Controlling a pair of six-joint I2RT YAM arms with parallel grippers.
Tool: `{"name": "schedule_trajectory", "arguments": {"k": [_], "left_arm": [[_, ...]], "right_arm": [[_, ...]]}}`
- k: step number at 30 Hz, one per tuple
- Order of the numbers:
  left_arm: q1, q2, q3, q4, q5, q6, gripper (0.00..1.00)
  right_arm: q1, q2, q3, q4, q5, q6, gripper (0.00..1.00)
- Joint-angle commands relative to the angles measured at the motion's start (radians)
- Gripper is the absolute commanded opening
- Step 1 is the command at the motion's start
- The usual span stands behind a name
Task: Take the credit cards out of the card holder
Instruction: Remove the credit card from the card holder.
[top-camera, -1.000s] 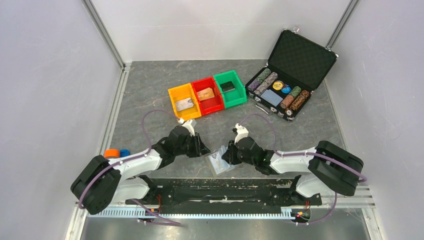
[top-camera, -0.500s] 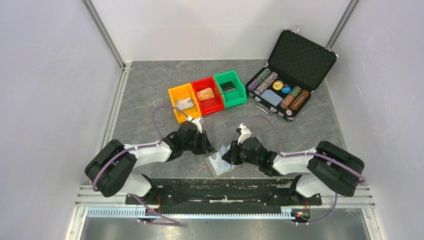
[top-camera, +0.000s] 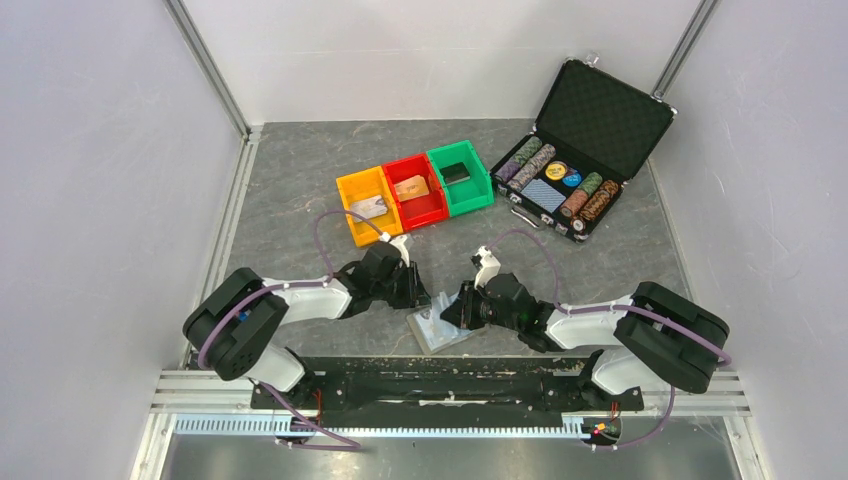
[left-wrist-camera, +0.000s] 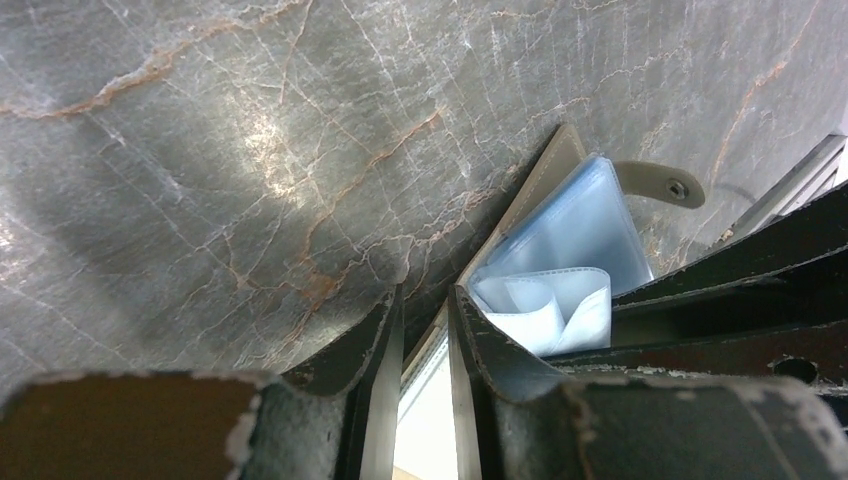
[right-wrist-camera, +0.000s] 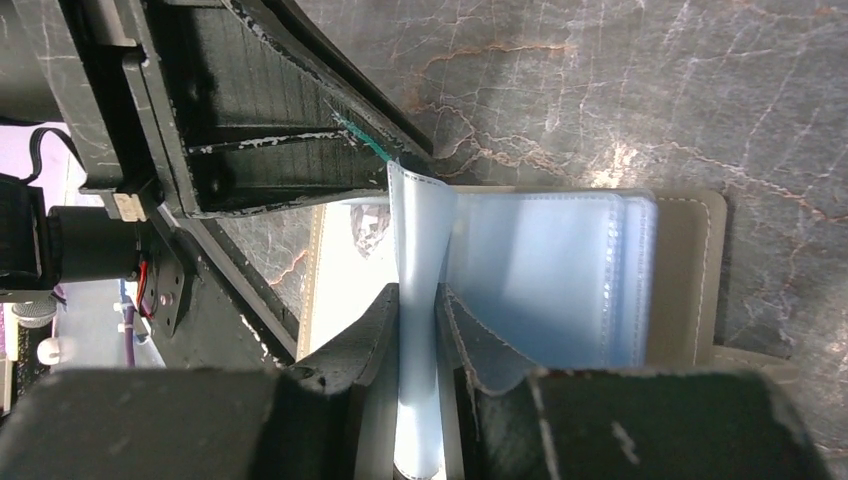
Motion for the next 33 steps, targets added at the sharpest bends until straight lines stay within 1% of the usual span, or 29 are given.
{"name": "schedule_trajectory", "arguments": {"k": [1,4,6,8,15,20,22,27,33], "left_arm": [[-0.011,0.015,0.032,0.048,0.031,0.035,0.29],[-0.014,0.001,0.028,0.050,0.044,0.032,0.29],[-0.016,-0.014,0.025,0.050,0.056,0.028,0.29],[-0.017,-0.032,0.023,0.050,0.069,0.024,0.29],[-0.041,-0.071,0.027,0.015,0.078,0.018,0.30],[-0.072,-0.090,0.044,-0.015,0.071,0.011,0.30],[-0.081,-0.094,0.057,-0.029,0.069,0.009,0.30],[-0.098,-0.103,0.089,-0.059,0.068,0.011,0.31],[-0.113,-0.082,0.101,-0.037,0.081,-0.008,0.31]], "right_arm": [[-0.004,0.001,0.004,0.073,-0.022,0.001,0.21],[-0.004,0.001,0.012,0.046,-0.012,-0.003,0.27],[-0.004,0.001,0.030,0.003,0.005,-0.012,0.35],[-0.004,-0.002,0.040,-0.019,0.013,-0.022,0.40],[-0.004,-0.045,0.066,-0.092,0.051,-0.051,0.50],[-0.004,-0.102,0.091,-0.181,0.072,-0.085,0.59],[-0.004,-0.134,0.101,-0.226,0.114,-0.105,0.63],[-0.004,-0.219,0.141,-0.352,0.183,-0.169,0.67],[-0.004,-0.326,0.162,-0.444,0.257,-0.237,0.66]]}}
